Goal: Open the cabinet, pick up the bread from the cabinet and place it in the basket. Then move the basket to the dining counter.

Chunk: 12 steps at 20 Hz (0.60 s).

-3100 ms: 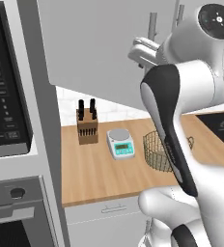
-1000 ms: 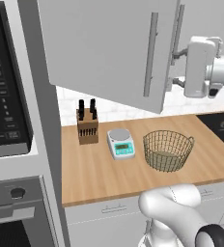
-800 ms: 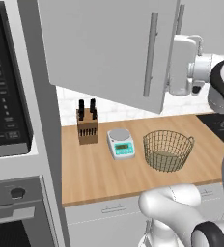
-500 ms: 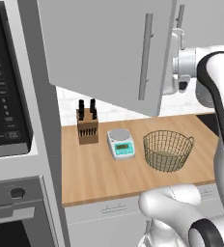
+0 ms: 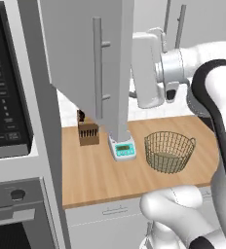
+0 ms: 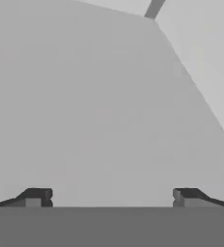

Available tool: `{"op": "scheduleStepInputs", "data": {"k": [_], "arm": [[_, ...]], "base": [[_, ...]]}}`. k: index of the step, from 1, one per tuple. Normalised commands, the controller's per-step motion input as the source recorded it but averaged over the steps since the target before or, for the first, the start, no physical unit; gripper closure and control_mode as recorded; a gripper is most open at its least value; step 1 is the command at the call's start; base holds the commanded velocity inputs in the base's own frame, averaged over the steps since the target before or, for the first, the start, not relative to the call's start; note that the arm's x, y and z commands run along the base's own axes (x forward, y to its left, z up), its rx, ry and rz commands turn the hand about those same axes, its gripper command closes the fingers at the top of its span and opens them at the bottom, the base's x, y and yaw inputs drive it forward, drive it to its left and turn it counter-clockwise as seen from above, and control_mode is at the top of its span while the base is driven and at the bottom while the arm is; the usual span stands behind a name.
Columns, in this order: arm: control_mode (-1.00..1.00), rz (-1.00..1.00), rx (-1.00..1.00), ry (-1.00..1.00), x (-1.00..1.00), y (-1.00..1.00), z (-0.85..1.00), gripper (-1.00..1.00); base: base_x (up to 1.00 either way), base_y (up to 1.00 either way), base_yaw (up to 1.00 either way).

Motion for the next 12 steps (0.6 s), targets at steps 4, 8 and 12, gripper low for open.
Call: {"op": "scheduleStepInputs", "data": {"k": [4,8,12], "arm": [[-1.00,-0.07,0.00,-0.19,0.00,1.00,-0.52,-1.00],[-1.00,-0.23,-0.07,-0.21,0.63,0.93,-0.21,-1.00],[-1.00,-0.11,-0.21,-0.01,0.31,-0.48,0.16,-1.00]], "base": [[0.00,0.00,0.00],[0.00,0.00,0.00],[0.00,0.00,0.00]]}}
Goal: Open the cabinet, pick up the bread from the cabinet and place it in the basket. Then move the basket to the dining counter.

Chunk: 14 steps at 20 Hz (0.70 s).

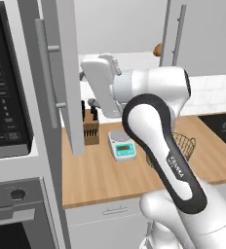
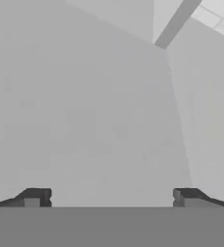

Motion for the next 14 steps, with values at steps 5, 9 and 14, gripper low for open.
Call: {"op": "scheduleStepInputs", "data": {"k": [5,9,14], "arm": [[-1.00,0.00,-0.20,0.00,0.00,-1.00,0.24,-1.00],[-1.00,0.00,-0.19,-0.07,-0.08,-1.00,0.08,-1.00],[-1.00,-0.04,-0.19,-0.09,-0.26,-1.00,0.00,-1.00]], "base": [[0.00,0.00,0.00],[0.00,0.00,0.00],[0.00,0.00,0.00]]}}
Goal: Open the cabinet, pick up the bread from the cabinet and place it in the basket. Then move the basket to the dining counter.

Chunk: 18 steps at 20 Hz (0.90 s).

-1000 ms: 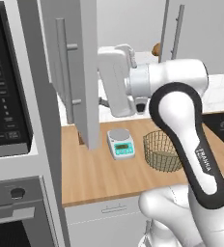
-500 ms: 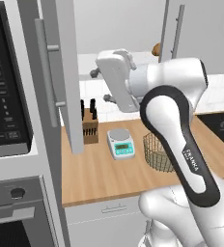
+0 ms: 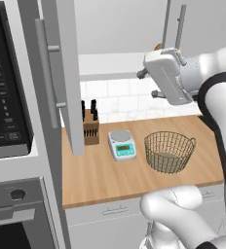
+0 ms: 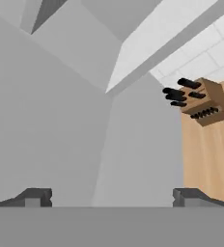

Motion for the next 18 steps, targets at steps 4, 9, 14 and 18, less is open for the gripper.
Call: {"op": "scheduleStepInputs", "data": {"k": [4,9,14,18], "arm": [[-1.00,-0.23,-0.23,-0.05,-0.11,-0.99,0.00,-1.00],[-1.00,-0.27,-0.25,-0.01,0.00,-0.89,0.00,-1.00],[-1.00,-0.26,-0.25,0.00,0.02,-0.54,0.00,-1.00],[-1.00,-0.13,-0.13,-0.08,0.02,-0.06,0.00,-1.00]], "base": [[0.00,0.00,0.00],[0.00,0.00,0.00],[0.00,0.00,0.00],[0.00,0.00,0.00]]}}
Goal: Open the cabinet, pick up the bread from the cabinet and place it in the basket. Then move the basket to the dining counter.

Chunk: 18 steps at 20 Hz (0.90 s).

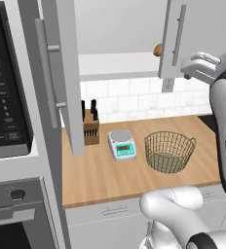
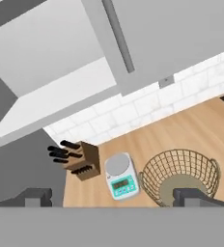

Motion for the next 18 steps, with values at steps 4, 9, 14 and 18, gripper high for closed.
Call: {"op": "scheduleStepInputs", "data": {"k": [4,9,14,18], "arm": [[-1.00,-0.07,-0.12,-0.12,0.27,-0.27,0.00,-1.00],[-1.00,0.00,-0.06,0.00,0.24,-0.75,0.22,-1.00],[-1.00,0.00,-0.01,0.00,0.46,-0.04,0.10,-1.00],[-1.00,0.00,-0.02,0.00,0.57,0.00,0.18,-1.00]], "base": [[0.00,0.00,0.00],[0.00,0.00,0.00],[0.00,0.00,0.00],[0.00,0.00,0.00]]}}
